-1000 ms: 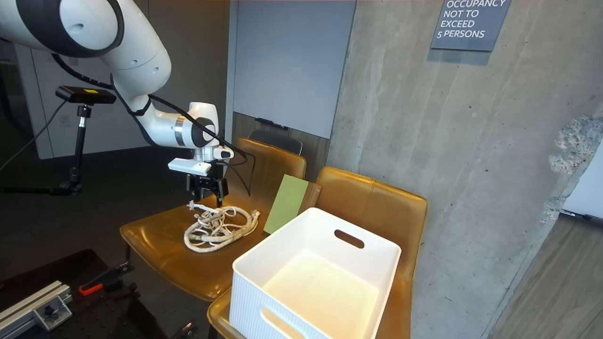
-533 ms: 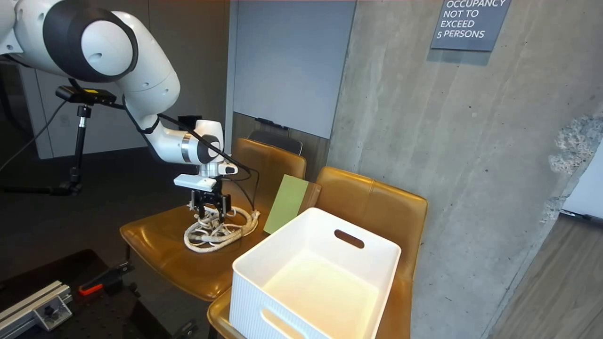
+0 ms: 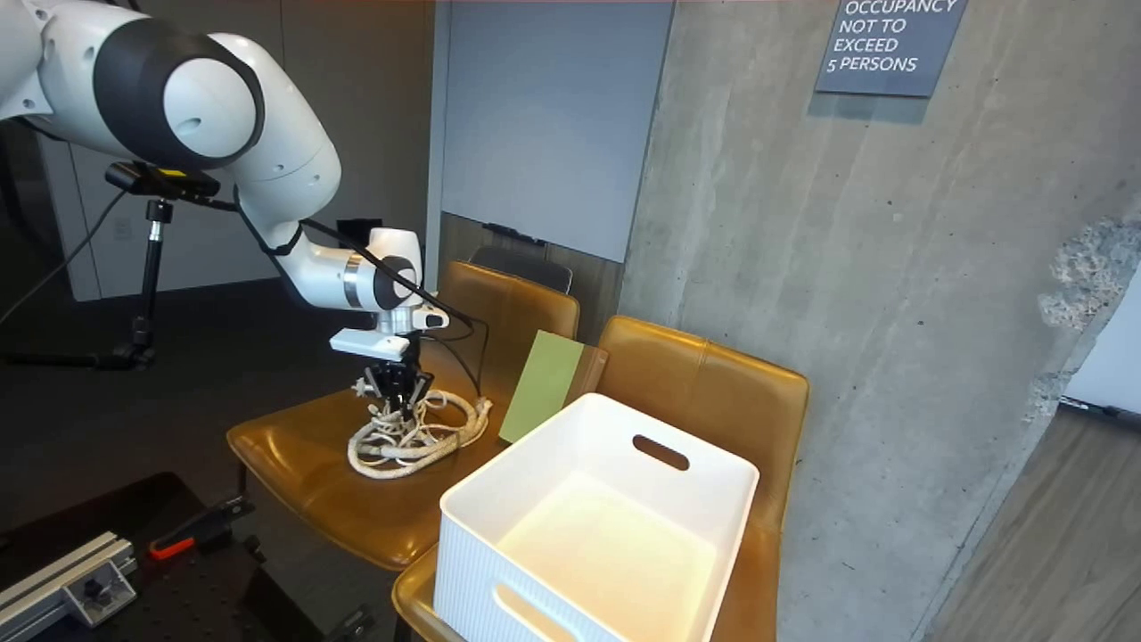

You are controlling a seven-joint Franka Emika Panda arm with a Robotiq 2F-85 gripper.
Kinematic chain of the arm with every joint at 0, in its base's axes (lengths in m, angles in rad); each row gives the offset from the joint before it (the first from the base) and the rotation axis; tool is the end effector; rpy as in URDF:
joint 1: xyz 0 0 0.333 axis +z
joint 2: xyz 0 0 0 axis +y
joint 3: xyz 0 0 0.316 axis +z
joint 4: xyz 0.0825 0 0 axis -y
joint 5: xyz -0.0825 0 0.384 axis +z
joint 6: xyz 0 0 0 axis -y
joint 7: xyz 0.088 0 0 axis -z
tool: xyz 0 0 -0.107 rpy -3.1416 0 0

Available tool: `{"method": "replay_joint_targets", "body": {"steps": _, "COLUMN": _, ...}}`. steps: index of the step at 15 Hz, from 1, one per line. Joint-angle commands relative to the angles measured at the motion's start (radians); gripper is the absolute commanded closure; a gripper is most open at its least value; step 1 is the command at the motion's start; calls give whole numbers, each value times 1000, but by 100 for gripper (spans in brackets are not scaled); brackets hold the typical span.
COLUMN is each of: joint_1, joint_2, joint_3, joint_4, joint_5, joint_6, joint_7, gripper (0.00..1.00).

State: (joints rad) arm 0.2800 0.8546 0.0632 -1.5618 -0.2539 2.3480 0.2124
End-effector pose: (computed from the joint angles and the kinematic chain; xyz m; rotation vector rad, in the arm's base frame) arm 0.6528 0.2236 0.1339 2.9695 0.4411 -0.0402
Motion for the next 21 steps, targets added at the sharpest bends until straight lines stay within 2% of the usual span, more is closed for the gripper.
{"method": "replay_joint_targets", "body": {"steps": 1, "joint_1": 19, "joint_2": -3, "joint_3": -13, "joint_4": 41, "joint_5": 15, "joint_6": -36, "joint_7": -28, "gripper": 99}}
{"method": "replay_joint_targets", "body": {"steps": 7, "joint_1": 14, "joint_2": -77, "joint_3": -30, "joint_4": 20, "joint_5": 5, "joint_6": -63, "joint_7": -33, "gripper": 97}}
{"method": "replay_joint_targets", "body": {"steps": 14, "joint_1": -11, "joint_2": -343, "joint_3": -78, "joint_4": 2, "joint_5": -49, "joint_6": -288, "joint_7": -56, "gripper": 97}}
{"method": "replay_joint_targets", "body": {"steps": 21, "joint_1": -75, "joint_2": -566, "joint_3": -91, "joint_4": 106, "joint_5": -164, "joint_6": -516, "joint_7": -112, "gripper": 97}}
